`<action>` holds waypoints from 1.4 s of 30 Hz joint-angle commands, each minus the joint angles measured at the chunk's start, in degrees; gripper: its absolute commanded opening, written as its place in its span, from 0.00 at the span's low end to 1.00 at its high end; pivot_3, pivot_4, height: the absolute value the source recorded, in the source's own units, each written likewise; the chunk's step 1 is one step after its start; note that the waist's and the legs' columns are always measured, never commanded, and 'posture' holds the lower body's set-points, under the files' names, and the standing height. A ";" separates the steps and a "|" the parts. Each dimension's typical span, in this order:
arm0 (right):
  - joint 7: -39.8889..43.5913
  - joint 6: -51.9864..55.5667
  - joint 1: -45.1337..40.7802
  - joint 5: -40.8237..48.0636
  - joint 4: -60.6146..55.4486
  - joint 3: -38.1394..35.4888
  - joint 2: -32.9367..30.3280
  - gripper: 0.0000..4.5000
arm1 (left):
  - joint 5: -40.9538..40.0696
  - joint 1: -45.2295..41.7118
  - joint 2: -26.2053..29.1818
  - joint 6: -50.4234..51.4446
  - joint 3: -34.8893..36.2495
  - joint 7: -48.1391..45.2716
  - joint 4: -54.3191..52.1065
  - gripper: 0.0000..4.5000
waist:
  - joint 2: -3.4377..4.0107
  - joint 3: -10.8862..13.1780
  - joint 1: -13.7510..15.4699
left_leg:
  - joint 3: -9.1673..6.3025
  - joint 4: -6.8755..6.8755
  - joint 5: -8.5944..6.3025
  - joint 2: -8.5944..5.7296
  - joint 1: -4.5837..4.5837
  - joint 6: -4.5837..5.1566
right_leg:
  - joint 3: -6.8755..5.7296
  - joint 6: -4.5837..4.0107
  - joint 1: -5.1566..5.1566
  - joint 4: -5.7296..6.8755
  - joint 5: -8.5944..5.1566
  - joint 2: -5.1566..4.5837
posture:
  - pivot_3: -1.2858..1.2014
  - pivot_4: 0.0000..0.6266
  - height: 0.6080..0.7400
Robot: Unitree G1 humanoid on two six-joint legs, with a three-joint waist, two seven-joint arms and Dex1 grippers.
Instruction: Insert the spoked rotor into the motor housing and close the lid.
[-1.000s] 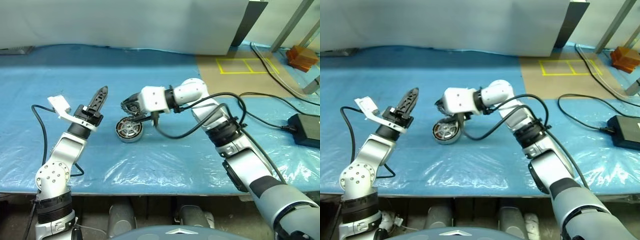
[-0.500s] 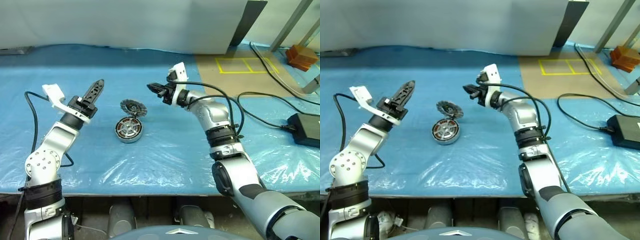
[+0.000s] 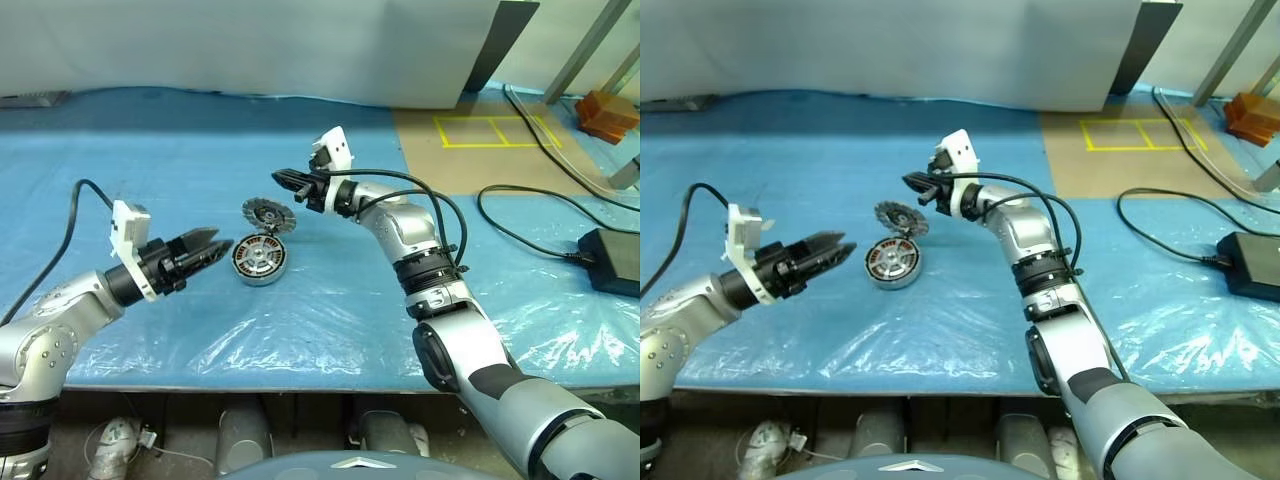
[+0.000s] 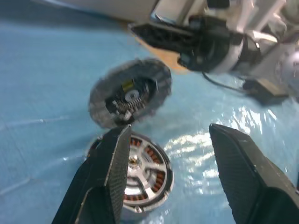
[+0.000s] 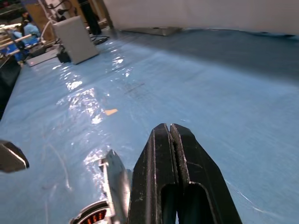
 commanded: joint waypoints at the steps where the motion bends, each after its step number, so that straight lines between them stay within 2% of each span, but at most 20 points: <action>1: 2.22 0.16 0.75 0.11 -3.92 2.24 -0.09 0.00 | 5.44 2.37 1.87 -3.34 -2.26 -5.56 -2.93 0.62 | 0.01 0.01 -0.01 | 0.00 0.00 0.00 -0.01 0.00 0.00 | 0.01 0.00 0.00 0.00 0.00 0.00 | 0.52 0.24 1.00; 6: 2.67 -0.55 1.27 -1.01 -3.79 3.87 -0.58 0.00 | 8.40 3.74 1.50 -4.30 -2.49 -7.37 -2.98 0.62 | 0.02 0.01 -0.05 | 0.00 0.00 0.00 0.01 0.00 0.00 | 0.00 0.00 -0.01 0.02 0.00 0.01 | 0.52 0.24 1.00; 12: 2.75 -2.52 2.37 -3.84 -3.63 6.70 -0.98 0.00 | 8.63 3.61 -0.21 -3.60 -0.55 -5.31 -2.90 0.62 | 0.01 0.01 -0.15 | 0.01 0.00 0.00 0.01 0.01 0.00 | 0.02 0.00 -0.01 0.02 0.00 0.02 | 0.52 0.24 1.00; 22: 5.72 -2.25 5.73 -4.74 -8.36 12.63 1.11 0.00 | 9.48 3.36 1.15 -2.54 1.54 -5.29 -2.99 0.62 | 0.01 0.01 -0.26 | 0.01 -0.01 0.00 0.00 0.04 0.00 | 0.03 0.00 -0.01 0.03 0.00 0.02 | 0.52 0.24 1.00; 27: 4.32 -5.61 5.76 -7.95 -1.70 15.19 3.24 0.00 | 9.70 4.77 0.47 -2.06 0.98 -4.76 -4.43 0.62 | 0.02 0.00 -0.33 | 0.01 -0.01 0.00 0.00 0.04 0.00 | 0.02 -0.01 -0.01 0.02 -0.01 0.02 | 0.52 0.24 1.00; 31: 4.17 -13.28 7.16 -13.38 7.75 19.31 3.28 0.00 | 10.45 5.63 0.23 -1.89 -0.13 -4.81 -5.31 0.62 | 0.03 0.00 -0.32 | 0.01 0.00 0.00 0.00 0.03 0.00 | 0.02 -0.21 -0.01 0.02 -0.12 0.00 | 0.52 0.24 1.00; 38: 5.50 -17.42 9.30 -15.96 10.42 20.86 3.68 0.00 | 9.90 5.23 -0.95 -1.06 0.57 -3.70 -5.26 0.62 | 0.13 -0.07 -0.37 | 0.04 0.00 -0.01 0.01 0.42 0.02 | 0.09 -0.24 0.31 0.06 -0.15 0.00 | 0.52 0.24 1.00; 42: 6.37 -16.93 8.74 -14.18 9.65 18.30 4.13 0.00 | 9.75 4.78 -1.66 -0.66 0.31 -3.05 -5.59 0.62 | 0.18 -0.08 -0.38 | 0.05 0.00 -0.02 0.00 0.61 0.02 | 0.11 -0.26 0.51 0.05 -0.16 0.00 | 0.52 0.24 1.00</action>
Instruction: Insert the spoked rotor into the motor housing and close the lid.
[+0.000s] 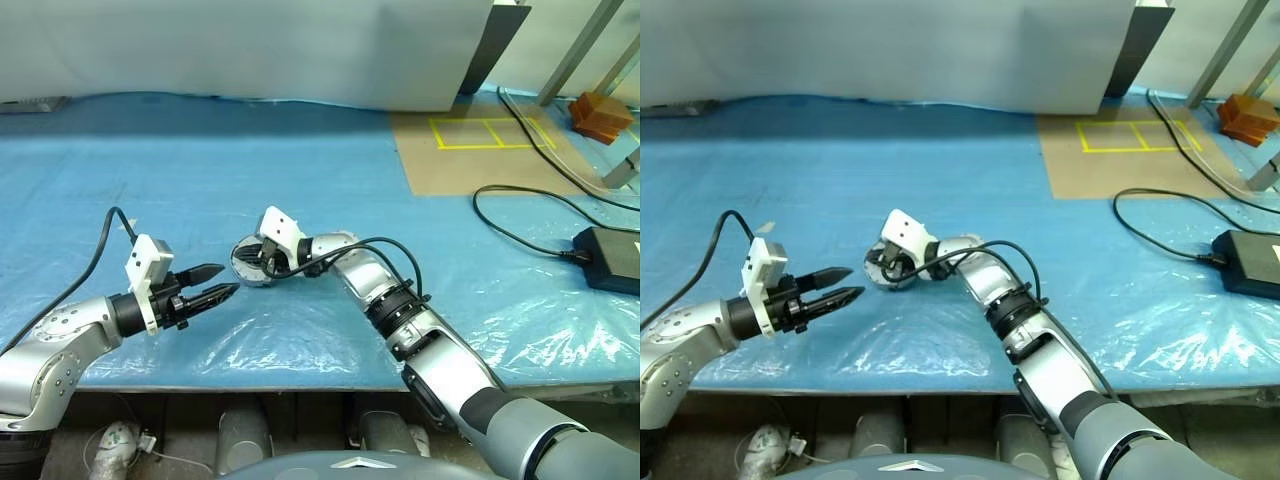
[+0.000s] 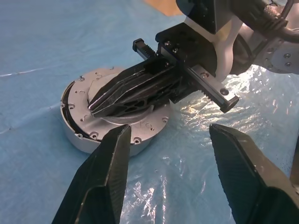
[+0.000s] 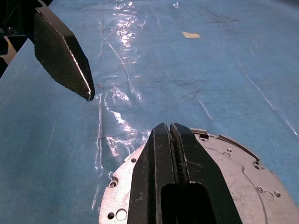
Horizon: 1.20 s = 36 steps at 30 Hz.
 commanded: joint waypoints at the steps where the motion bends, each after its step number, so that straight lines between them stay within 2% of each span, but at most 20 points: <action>1: 1.26 3.42 0.74 2.03 0.86 -2.37 0.50 0.00 | -0.66 -0.73 -0.46 0.19 0.93 0.47 -2.11 0.62 | 0.01 0.00 -0.01 | 0.00 0.00 0.00 0.00 0.08 0.00 | 0.00 -0.01 0.08 -0.01 -0.01 0.00 | 0.52 0.24 1.00; 6: 1.30 5.83 -2.64 12.94 -6.81 -13.61 2.48 0.00 | -2.18 -1.27 -1.52 0.52 1.57 0.93 -2.67 0.62 | 0.05 0.03 0.09 | 0.00 0.00 0.00 0.01 -0.03 0.01 | 0.00 -0.04 0.01 -0.05 -0.03 0.00 | 0.52 0.24 1.00; 10: 3.38 8.96 -3.66 13.86 -10.47 -14.06 0.44 0.00 | -1.26 -0.96 -1.05 0.58 0.55 0.51 -3.46 0.62 | 0.03 0.02 0.05 | 0.00 0.00 0.01 0.04 -0.26 0.01 | 0.00 -0.03 -0.28 -0.03 -0.02 0.07 | 0.52 0.24 1.00; 11: 3.93 11.21 -3.63 14.89 -10.86 -14.42 0.23 0.09 | -1.13 -1.13 -1.11 0.75 0.35 0.59 -3.37 0.62 | 0.02 0.01 0.04 | 0.00 -0.02 0.01 0.05 -0.26 0.00 | -0.01 -0.03 -0.28 -0.04 -0.02 0.10 | 0.52 0.24 1.00; 13: 5.47 12.33 -2.98 15.20 -11.93 -13.66 -0.50 0.19 | -0.66 -1.49 -1.22 0.72 0.08 0.64 -2.95 0.62 | 0.02 0.02 0.04 | 0.00 -0.10 0.00 0.05 -0.26 0.00 | -0.01 -0.02 -0.28 -0.07 -0.02 0.10 | 0.52 0.24 1.00; 23: 5.12 9.18 -1.94 12.71 -11.34 -11.47 -0.87 0.97 | -0.80 -2.01 -2.12 1.34 0.29 0.74 -2.43 0.62 | 0.03 0.02 0.04 | 0.00 -0.17 0.01 0.03 -0.39 -0.01 | -0.03 -0.03 -0.43 -0.07 -0.02 0.09 | 0.52 0.24 1.00; 28: 7.23 7.67 0.39 9.94 -12.66 -6.96 -2.00 0.99 | 2.14 1.35 -1.26 -0.68 0.53 -0.22 -2.30 0.62 | 0.02 0.02 -0.06 | 0.00 -0.19 0.01 0.04 -0.39 -0.01 | -0.03 0.00 -0.43 -0.10 -0.01 0.10 | 0.52 0.24 1.00; 32: 6.19 1.55 1.06 4.86 -8.76 -3.42 -2.93 0.99 | 4.84 3.34 -0.43 -2.80 0.88 -1.36 -0.18 0.62 | 0.03 0.02 -0.02 | 0.00 -0.20 0.01 0.05 -0.42 -0.01 | -0.06 0.04 -0.44 -0.10 0.02 0.10 | 0.52 0.24 1.00; 36: 5.43 -1.88 1.14 3.11 -5.24 -2.85 -3.07 0.99 | 4.96 3.94 -0.49 -2.94 1.27 -1.72 -0.17 0.62 | 0.03 0.02 0.02 | 0.00 -0.14 0.00 0.02 -0.42 -0.01 | -0.04 -0.04 -0.43 -0.09 -0.03 0.03 | 0.52 0.24 1.00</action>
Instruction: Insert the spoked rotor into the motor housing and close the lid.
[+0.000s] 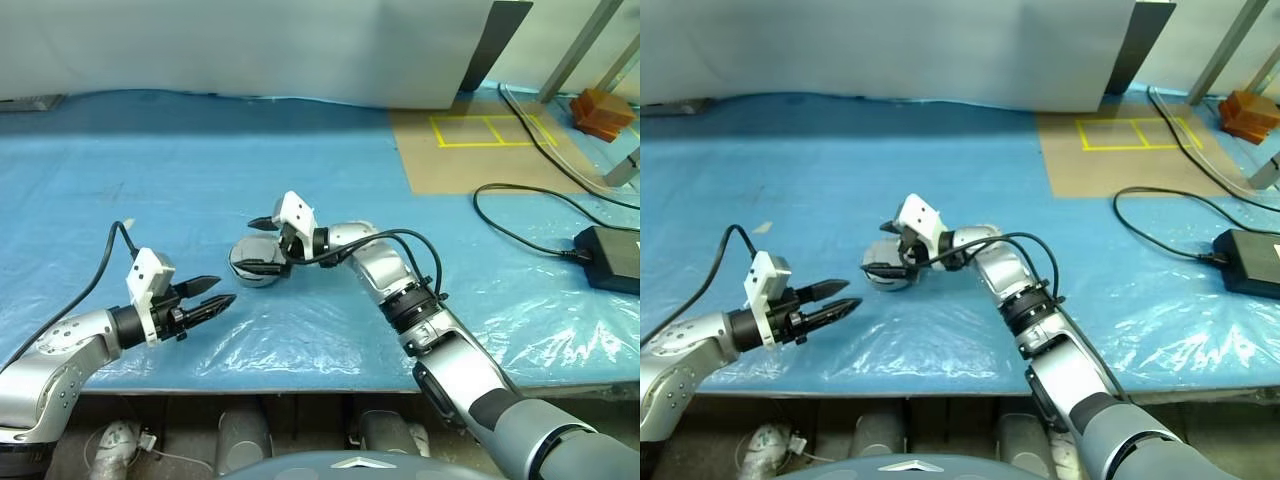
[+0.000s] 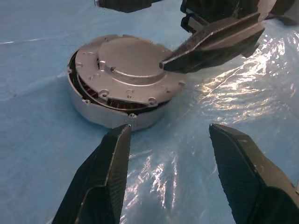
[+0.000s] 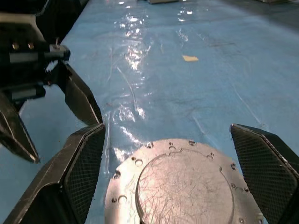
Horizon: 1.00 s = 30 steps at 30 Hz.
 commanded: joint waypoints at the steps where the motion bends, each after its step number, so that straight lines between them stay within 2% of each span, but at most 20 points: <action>1: -1.08 -5.04 -0.52 -2.07 2.23 0.22 -0.01 0.99 | 0.36 0.41 0.63 -1.15 1.44 -0.88 -0.94 0.62 | 0.00 0.00 0.04 | 0.00 0.00 0.00 -0.01 -0.01 0.00 | 0.00 0.00 0.00 0.00 0.00 -0.02 | 0.52 0.24 1.00; 11: -2.06 -12.69 -2.14 -6.63 10.10 1.00 -0.43 0.99 | 1.18 0.22 -0.18 -1.18 0.47 -0.49 -1.48 0.62 | 0.00 0.00 -0.06 | 0.00 0.03 0.00 0.01 0.00 0.01 | 0.00 -0.01 0.00 0.03 -0.01 -0.01 | 0.52 0.24 1.00; 14: -1.64 -13.18 -1.45 -6.29 9.44 0.69 0.15 0.86 | 1.17 -0.38 -0.38 -1.17 0.65 -0.46 -0.99 0.62 | 0.00 0.00 -0.05 | 0.00 0.05 0.00 0.00 0.00 0.01 | 0.01 -0.01 0.01 0.03 -0.01 -0.01 | 0.52 0.24 1.00; 25: -1.61 -10.78 -2.13 -4.32 7.88 -1.57 1.97 0.03 | 1.60 -1.26 -0.80 -1.26 0.59 -0.72 -0.24 0.62 | 0.00 0.00 -0.03 | 0.00 0.08 0.00 0.01 0.01 0.02 | 0.01 -0.02 0.03 0.06 -0.01 -0.02 | 0.52 0.24 1.00; 30: -1.55 -7.92 -2.26 -3.06 5.66 -2.46 2.88 0.01 | 1.71 -1.28 -0.98 -1.32 0.51 -0.68 -0.17 0.62 | 0.00 0.00 -0.05 | 0.00 0.08 0.00 0.01 0.00 0.02 | 0.01 -0.02 0.02 0.04 -0.01 -0.01 | 0.52 0.24 1.00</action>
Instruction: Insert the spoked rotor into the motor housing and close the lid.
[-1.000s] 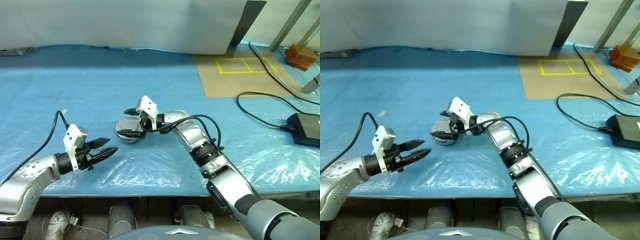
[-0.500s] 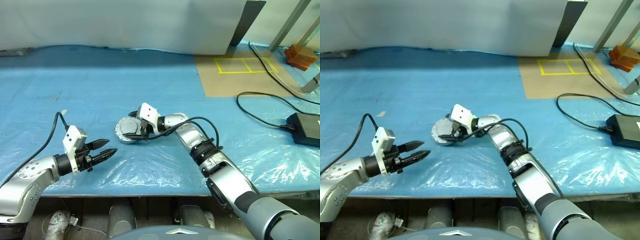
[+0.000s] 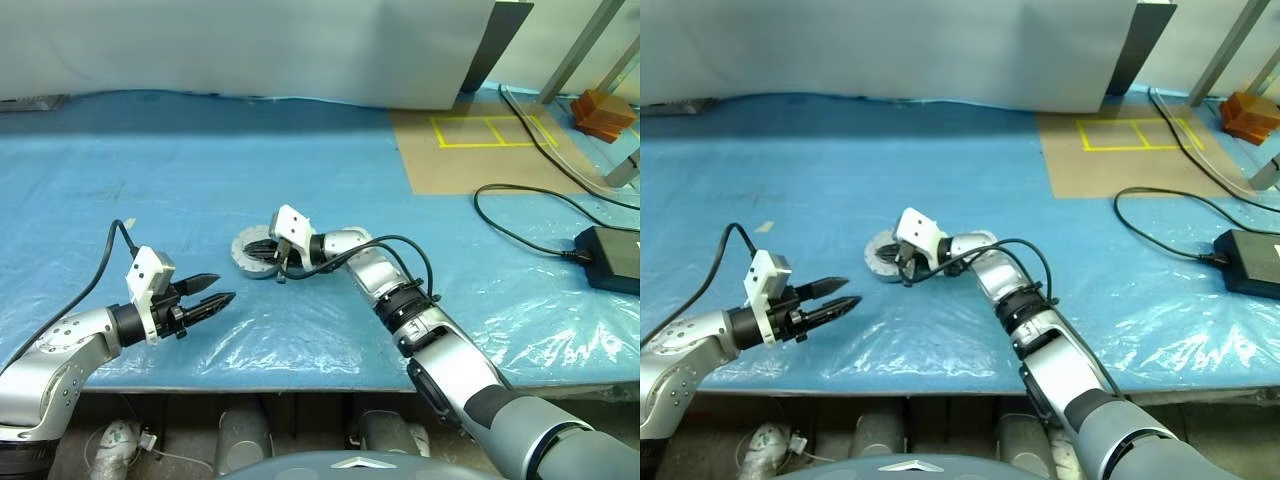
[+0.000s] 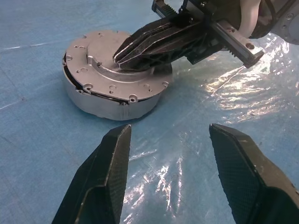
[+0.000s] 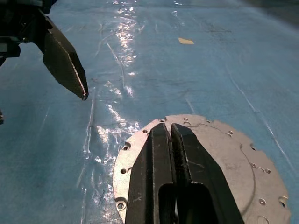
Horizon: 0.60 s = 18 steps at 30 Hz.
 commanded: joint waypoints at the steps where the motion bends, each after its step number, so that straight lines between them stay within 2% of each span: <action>1: -0.24 1.02 -0.55 1.15 -3.38 -0.93 0.89 0.01 | 0.06 -0.31 -0.26 -0.98 0.42 -0.22 -0.50 0.62 | 0.00 0.00 0.00 | 0.00 0.00 0.00 0.00 0.00 0.00 | 0.00 0.00 -0.01 0.00 0.00 0.00 | 0.52 0.24 1.00; 6: -0.49 2.37 -0.74 2.45 -5.01 -2.12 1.36 0.01 | 0.01 -0.50 -0.69 -0.91 0.41 -0.05 -0.45 0.62 | 0.00 0.00 0.00 | 0.00 -0.04 0.00 0.00 -0.01 0.00 | -0.01 0.00 -0.02 -0.02 0.00 0.01 | 0.52 0.24 1.00; 10: 3.83 6.96 -0.62 7.23 -10.05 -3.80 0.62 0.01 | -0.05 -0.33 -0.84 -0.83 0.53 -0.07 -0.62 0.62 | 0.00 0.00 0.01 | 0.00 -0.04 0.00 0.00 -0.02 0.00 | -0.01 0.00 -0.02 -0.01 0.00 0.00 | 0.52 0.24 1.00; 12: 3.77 5.63 -0.57 6.33 -11.24 -3.30 -0.31 0.01 | -0.08 -0.33 -0.94 -0.86 0.58 -0.07 -0.53 0.62 | 0.00 0.00 0.02 | 0.00 -0.05 0.00 0.00 -0.01 0.00 | -0.01 0.00 -0.02 -0.02 0.00 0.00 | 0.52 0.24 1.00; 15: 3.97 3.72 0.17 4.36 -10.65 -1.73 -1.37 0.15 | 0.05 -0.40 -1.17 -0.94 0.33 0.00 -0.36 0.62 | 0.00 0.00 0.02 | 0.00 -0.05 0.00 0.00 -0.01 0.00 | -0.01 0.00 -0.02 -0.02 0.00 0.00 | 0.52 0.24 1.00; 18: 3.59 3.34 1.08 2.63 -9.38 -0.15 -1.98 0.36 | 0.25 -0.38 -1.42 -0.98 0.05 0.06 -0.42 0.62 | 0.00 0.00 0.02 | 0.00 -0.05 0.00 0.00 -0.01 0.00 | -0.01 0.00 -0.02 -0.02 0.00 0.00 | 0.52 0.24 1.00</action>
